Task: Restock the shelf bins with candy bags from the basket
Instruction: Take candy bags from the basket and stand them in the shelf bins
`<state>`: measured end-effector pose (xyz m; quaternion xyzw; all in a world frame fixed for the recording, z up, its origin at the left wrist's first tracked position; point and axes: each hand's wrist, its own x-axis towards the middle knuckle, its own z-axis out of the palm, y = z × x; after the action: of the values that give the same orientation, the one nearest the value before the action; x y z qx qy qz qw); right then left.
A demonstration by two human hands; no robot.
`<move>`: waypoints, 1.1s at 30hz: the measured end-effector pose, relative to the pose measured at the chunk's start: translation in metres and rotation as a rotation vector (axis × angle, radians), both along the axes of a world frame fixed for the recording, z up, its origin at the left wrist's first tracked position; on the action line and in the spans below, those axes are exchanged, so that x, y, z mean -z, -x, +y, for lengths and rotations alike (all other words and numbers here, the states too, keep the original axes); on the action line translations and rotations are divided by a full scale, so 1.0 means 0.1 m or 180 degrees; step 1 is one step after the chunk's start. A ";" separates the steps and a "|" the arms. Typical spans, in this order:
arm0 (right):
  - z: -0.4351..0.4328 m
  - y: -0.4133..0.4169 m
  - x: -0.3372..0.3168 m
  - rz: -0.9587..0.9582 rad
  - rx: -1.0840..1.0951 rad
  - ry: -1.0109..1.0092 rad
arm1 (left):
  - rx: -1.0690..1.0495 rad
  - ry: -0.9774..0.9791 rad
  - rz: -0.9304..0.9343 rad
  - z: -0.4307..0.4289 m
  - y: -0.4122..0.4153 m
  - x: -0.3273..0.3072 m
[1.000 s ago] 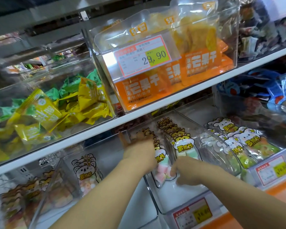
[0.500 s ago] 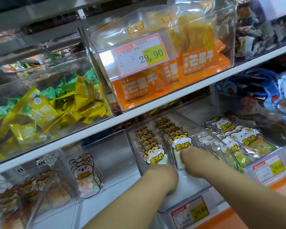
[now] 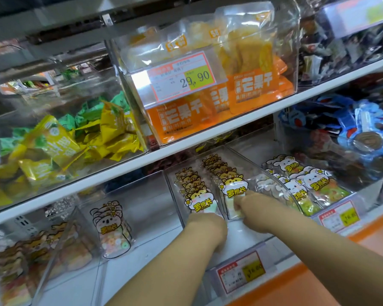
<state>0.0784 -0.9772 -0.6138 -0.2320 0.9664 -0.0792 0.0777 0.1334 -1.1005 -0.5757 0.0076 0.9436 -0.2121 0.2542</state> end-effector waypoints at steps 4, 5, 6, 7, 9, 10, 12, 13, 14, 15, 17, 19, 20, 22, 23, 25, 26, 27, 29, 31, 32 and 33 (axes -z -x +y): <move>0.14 -0.18 -0.14 0.0081 0.0000 0.0228 | 0.0258 -0.0415 0.0736 0.00 -0.22 -0.17; 0.18 -0.23 -0.18 0.0124 0.0008 0.0264 | 0.0300 -0.0513 0.0884 0.01 -0.29 -0.22; 0.22 -0.29 -0.22 0.0183 0.0009 0.0330 | 0.0330 -0.0609 0.1028 0.01 -0.36 -0.27; 0.26 -0.36 -0.26 0.0259 0.0002 0.0430 | 0.0363 -0.0722 0.1197 0.01 -0.46 -0.32; 0.30 -0.54 -0.33 0.0466 -0.0006 0.0665 | 0.0401 -0.1029 0.1605 -0.01 -0.68 -0.39; 0.31 -0.65 -0.36 0.0604 -0.0017 0.0752 | 0.0401 -0.1201 0.1839 -0.03 -0.81 -0.41; 0.30 -0.92 -0.38 0.0881 -0.0113 0.0938 | 0.0383 -0.1563 0.2266 -0.09 -1.10 -0.40; 0.29 -1.07 -0.38 0.0949 -0.0190 0.1065 | 0.0367 -0.1753 0.2431 -0.13 -1.26 -0.38; 0.27 -1.23 -0.37 0.0967 -0.0253 0.1190 | 0.0325 -0.1936 0.2551 -0.17 -1.43 -0.33; 0.26 -1.37 -0.35 0.0954 -0.0290 0.1289 | 0.0255 -0.2089 0.2631 -0.24 -1.59 -0.26; 0.20 -1.66 -0.25 0.0866 -0.0389 0.1435 | 0.0040 -0.2265 0.2676 -0.40 -1.96 -0.07; 0.13 -1.93 -0.06 0.0629 -0.0546 0.1442 | -0.0250 -0.2438 0.2610 -0.56 -2.33 0.20; 0.09 -2.05 0.06 0.0495 -0.0608 0.1408 | -0.0403 -0.2536 0.2572 -0.62 -2.52 0.34; -0.01 -2.26 0.33 0.0248 -0.0633 0.1280 | -0.0729 -0.2609 0.2442 -0.75 -2.87 0.65; -0.05 -2.34 0.46 0.0121 -0.0624 0.1152 | -0.0913 -0.2602 0.2348 -0.82 -3.04 0.81; -0.11 -2.49 0.75 -0.0164 -0.0634 0.0812 | -0.1195 -0.2626 0.2114 -0.94 -3.33 1.10; -0.13 -2.55 0.88 -0.0323 -0.0642 0.0618 | -0.1278 -0.2585 0.1981 -0.98 -3.47 1.23; -0.13 -2.60 1.03 -0.0455 -0.0654 0.0430 | -0.1323 -0.2482 0.1849 -1.03 -3.59 1.36; -0.09 -2.67 1.26 -0.0738 -0.0708 0.0095 | -0.1385 -0.2323 0.1577 -1.14 -3.79 1.59; -0.03 -2.71 1.43 -0.1069 -0.0785 -0.0135 | -0.1508 -0.2227 0.1318 -1.24 -3.92 1.80; 0.00 -2.73 1.49 -0.1187 -0.0767 -0.0227 | -0.1577 -0.2178 0.1215 -1.28 -3.96 1.89; 0.03 -2.73 1.57 -0.1272 -0.0668 -0.0281 | -0.1641 -0.2141 0.1133 -1.32 -3.98 1.99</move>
<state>0.3510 -0.9744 -0.7704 -0.3073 0.9049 -0.0728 0.2854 0.5314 -1.2321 -0.7746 -0.1818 0.9601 0.1782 0.1160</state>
